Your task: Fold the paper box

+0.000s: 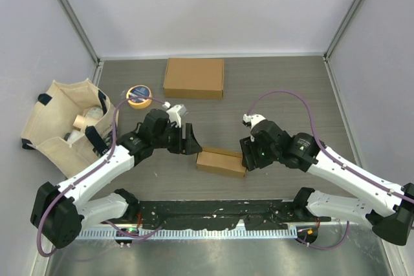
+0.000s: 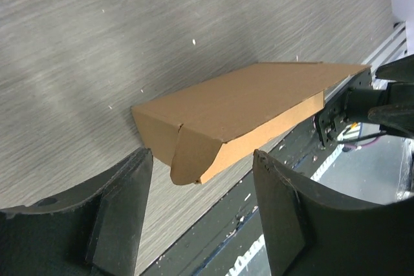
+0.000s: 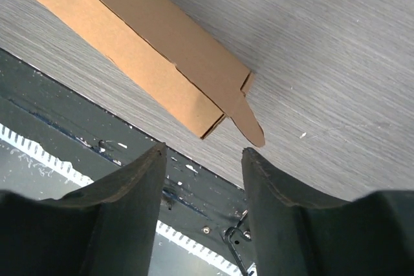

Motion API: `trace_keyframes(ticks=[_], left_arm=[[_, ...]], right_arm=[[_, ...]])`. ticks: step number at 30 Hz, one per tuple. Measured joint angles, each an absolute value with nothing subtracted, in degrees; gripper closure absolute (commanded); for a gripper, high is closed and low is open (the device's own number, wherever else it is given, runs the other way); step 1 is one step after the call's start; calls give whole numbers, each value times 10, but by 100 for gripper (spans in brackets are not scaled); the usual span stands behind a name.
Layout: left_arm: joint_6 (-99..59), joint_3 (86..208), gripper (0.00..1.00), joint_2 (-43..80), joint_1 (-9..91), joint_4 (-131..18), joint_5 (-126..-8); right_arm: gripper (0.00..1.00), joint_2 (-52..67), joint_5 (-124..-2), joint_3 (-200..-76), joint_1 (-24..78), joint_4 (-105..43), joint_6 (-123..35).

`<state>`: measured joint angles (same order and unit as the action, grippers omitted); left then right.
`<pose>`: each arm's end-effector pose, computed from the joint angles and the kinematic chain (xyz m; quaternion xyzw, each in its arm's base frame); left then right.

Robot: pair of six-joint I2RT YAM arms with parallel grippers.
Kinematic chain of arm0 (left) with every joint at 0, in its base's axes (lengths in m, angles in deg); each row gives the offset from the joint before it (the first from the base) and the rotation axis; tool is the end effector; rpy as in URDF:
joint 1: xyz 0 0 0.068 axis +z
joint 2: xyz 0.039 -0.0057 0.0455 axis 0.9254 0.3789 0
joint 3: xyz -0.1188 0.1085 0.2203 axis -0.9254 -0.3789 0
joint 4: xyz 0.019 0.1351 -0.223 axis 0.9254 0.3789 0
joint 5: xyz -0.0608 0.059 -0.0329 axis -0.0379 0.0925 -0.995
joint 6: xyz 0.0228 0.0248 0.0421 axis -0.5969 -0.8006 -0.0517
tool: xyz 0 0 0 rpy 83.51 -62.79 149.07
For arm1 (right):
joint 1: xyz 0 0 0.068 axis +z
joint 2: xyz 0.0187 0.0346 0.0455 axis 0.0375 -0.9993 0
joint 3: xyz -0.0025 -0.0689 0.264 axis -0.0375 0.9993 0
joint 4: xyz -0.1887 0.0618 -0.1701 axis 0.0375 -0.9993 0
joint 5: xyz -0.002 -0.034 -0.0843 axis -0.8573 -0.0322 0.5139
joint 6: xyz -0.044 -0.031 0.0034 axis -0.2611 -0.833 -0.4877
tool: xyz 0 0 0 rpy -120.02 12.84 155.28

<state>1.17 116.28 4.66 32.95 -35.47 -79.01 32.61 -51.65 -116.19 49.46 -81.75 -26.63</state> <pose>0.1799 -0.1400 0.2505 0.0885 0.8862 -0.3692 0.2657 0.1170 0.1440 0.2937 -0.2156 0.9255 0.1661 0.2634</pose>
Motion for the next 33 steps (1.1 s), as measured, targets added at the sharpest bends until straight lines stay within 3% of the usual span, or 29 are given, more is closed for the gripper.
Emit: trace_keyframes(ticks=[7,17,21,27,33], left_arm=[[0,1165,41,68,315,-327,-806],[-7,1171,41,83,302,-313,-810],[-8,1178,50,83,302,-310,-812],[-10,1200,44,94,302,-309,-820],[-12,1203,53,98,302,-302,-822]], right_arm=[[53,330,-514,-1144,495,-824,-246],[46,330,-463,-1130,495,-819,-240],[45,330,-452,-1130,495,-819,-238],[53,317,-438,-1130,495,-816,-238],[67,309,-434,-1120,495,-799,-237]])
